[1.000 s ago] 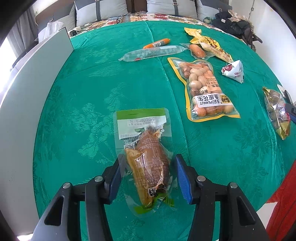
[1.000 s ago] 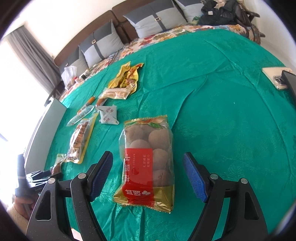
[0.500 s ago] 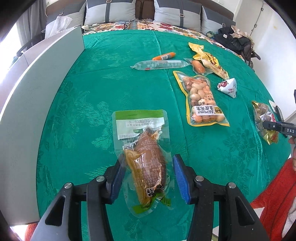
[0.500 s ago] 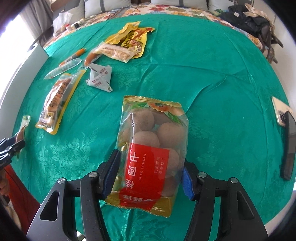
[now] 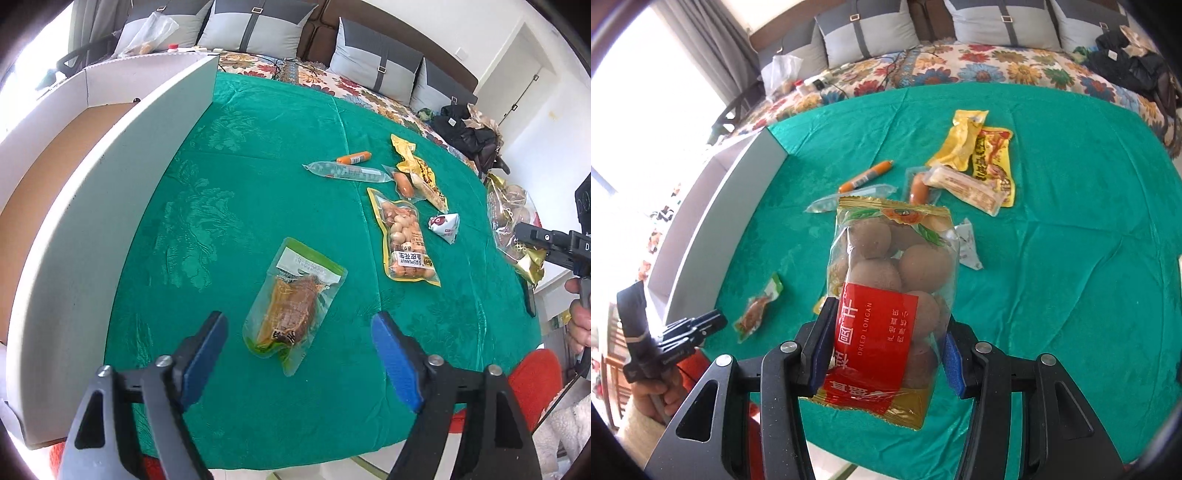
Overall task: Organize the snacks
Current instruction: 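Lift both held packs and carry them toward the white cardboard box, then open the right tool over the box while the left tool releases its pack inside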
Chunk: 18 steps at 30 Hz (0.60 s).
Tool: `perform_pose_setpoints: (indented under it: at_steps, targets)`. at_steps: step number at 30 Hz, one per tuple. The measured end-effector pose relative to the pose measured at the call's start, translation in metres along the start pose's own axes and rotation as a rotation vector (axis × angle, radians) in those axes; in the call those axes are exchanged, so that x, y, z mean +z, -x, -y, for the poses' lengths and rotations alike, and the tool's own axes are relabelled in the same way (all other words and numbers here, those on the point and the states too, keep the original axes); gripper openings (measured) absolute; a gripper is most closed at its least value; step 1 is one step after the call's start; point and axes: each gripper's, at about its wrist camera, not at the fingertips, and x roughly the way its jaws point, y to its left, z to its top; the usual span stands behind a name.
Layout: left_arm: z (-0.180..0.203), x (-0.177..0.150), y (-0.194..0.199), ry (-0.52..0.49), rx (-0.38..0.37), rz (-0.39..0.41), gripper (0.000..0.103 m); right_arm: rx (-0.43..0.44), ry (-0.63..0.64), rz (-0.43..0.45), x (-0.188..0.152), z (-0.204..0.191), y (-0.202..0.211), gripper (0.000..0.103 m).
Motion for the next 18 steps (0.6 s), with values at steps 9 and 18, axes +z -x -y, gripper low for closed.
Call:
perform_pose_setpoints:
  at_steps: [9,18]
  targets:
    - [0.020,0.004,-0.082,-0.299,0.163,-0.203,0.081,0.103,0.018,-0.014,-0.019,-0.035,0.005,0.053]
    - [0.001,0.012,-0.046,-0.120,0.072,-0.096,0.036,0.084,0.014,-0.016,-0.025,-0.026,0.016,0.053]
